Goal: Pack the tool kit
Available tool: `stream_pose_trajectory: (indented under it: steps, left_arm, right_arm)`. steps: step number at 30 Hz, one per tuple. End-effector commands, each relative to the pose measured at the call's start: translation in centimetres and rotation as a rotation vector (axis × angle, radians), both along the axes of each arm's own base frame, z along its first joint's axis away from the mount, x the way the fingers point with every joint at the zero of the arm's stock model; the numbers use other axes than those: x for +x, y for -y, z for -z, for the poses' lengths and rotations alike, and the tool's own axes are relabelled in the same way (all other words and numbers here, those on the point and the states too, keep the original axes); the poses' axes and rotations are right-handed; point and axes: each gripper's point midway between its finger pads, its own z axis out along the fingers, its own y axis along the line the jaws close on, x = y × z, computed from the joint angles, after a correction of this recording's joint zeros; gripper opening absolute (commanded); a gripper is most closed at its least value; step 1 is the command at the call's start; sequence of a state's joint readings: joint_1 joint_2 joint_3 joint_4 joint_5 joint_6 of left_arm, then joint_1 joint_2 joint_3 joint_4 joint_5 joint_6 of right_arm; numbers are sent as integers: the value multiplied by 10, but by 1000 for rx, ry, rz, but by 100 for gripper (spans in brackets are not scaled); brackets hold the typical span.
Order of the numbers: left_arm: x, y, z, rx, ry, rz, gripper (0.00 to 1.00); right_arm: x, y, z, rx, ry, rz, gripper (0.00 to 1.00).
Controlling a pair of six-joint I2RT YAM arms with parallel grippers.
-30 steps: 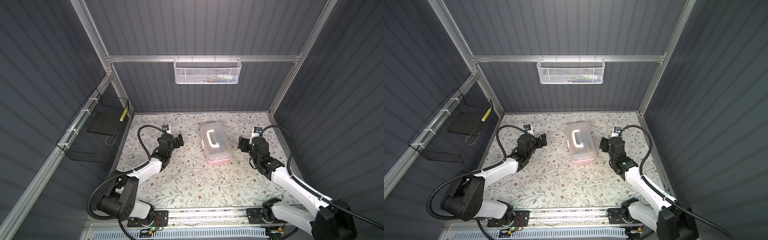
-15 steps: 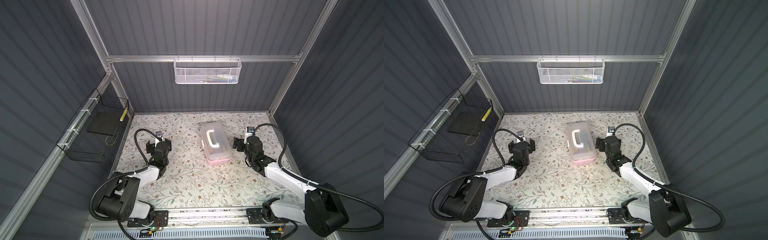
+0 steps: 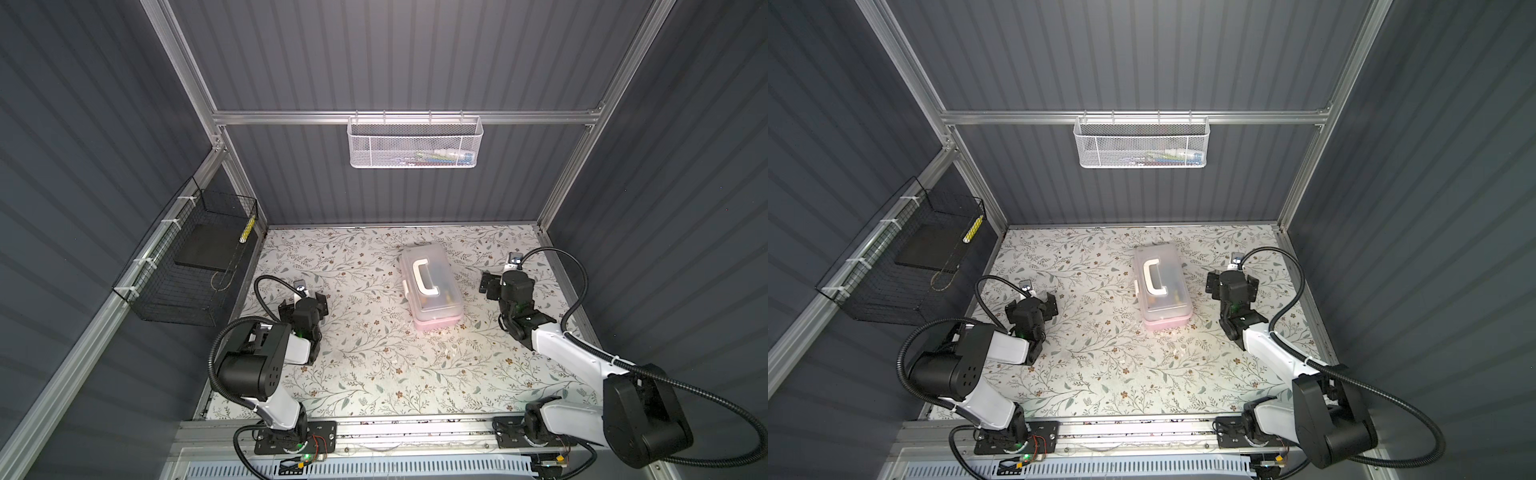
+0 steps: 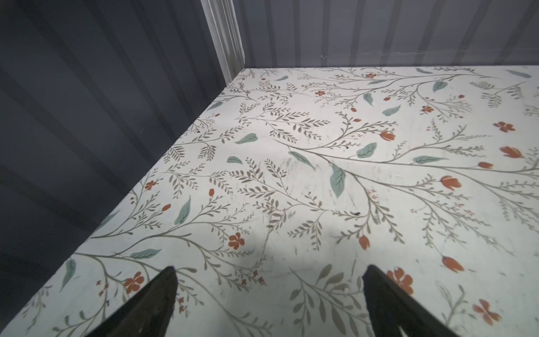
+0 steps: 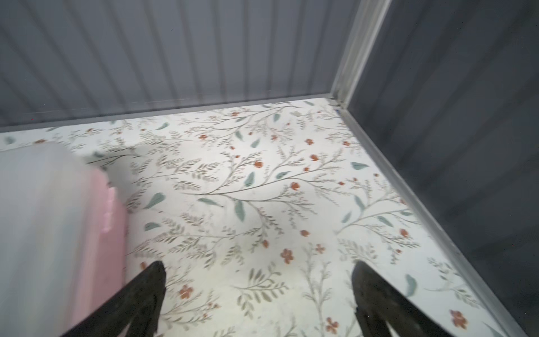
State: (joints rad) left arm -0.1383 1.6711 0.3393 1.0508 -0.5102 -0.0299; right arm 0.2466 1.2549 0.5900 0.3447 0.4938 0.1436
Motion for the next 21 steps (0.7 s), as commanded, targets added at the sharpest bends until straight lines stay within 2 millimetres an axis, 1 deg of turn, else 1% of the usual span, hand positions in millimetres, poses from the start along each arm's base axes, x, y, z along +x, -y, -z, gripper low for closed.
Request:
stream_pose_trajectory:
  steps: [1,2,3,4,5,6,7,8,9,11,12,13,14,15,16,17,18,19,20,21]
  left_arm:
    - [11,9,-8,-20,56,63,100]
    - [11,7,-1,-42,3,52,100]
    - [19,8,-4,-26,32,63,100]
    - [23,9,-6,-10,28,73,100]
    - [21,13,1,-30,-28,84,100]
    - [22,11,2,-27,-23,77,100]
    - [24,10,-4,-10,16,77,100]
    - [22,10,-1,-23,-1,75,100]
    - [21,8,1,-30,-24,58,100]
    - [26,7,-1,-16,-11,51,100]
    - [27,6,1,-20,-31,44,100]
    - [26,6,3,-24,-42,43,100]
    - [26,6,2,-23,-38,41,100]
    - [27,6,1,-21,-27,45,100]
    - [27,7,0,-20,-22,46,100]
    - [26,6,2,-22,-31,45,100]
    - [26,7,2,-22,-33,44,100]
    - [26,6,1,-21,-29,44,100]
    - [27,7,1,-21,-28,45,100]
    - [26,7,2,-21,-29,45,100]
  right_arm:
    - [0,44,-7,-48,84,164,99]
    - [2,54,-7,-41,112,197,99]
    - [1,65,-5,-20,71,250,99]
    - [4,67,-3,0,61,228,99]
    - [4,65,-1,1,61,203,99]
    - [2,66,0,-10,59,197,99]
    - [-3,68,1,-16,51,199,99]
    - [-6,68,4,-15,58,189,99]
    - [-9,66,11,-19,65,158,99]
    - [-17,75,26,5,85,183,99]
    - [-19,79,30,7,110,184,99]
    - [-21,74,33,32,79,152,99]
    - [-17,65,27,51,125,70,99]
    - [-18,54,28,49,175,-26,99]
    - [-18,55,37,53,197,-24,99]
    - [-12,59,38,41,245,-17,99]
    - [-9,55,48,32,213,-35,99]
    - [-9,51,56,64,102,-44,99]
    - [-3,50,50,64,120,-64,99]
    - [1,50,47,45,173,-73,99]
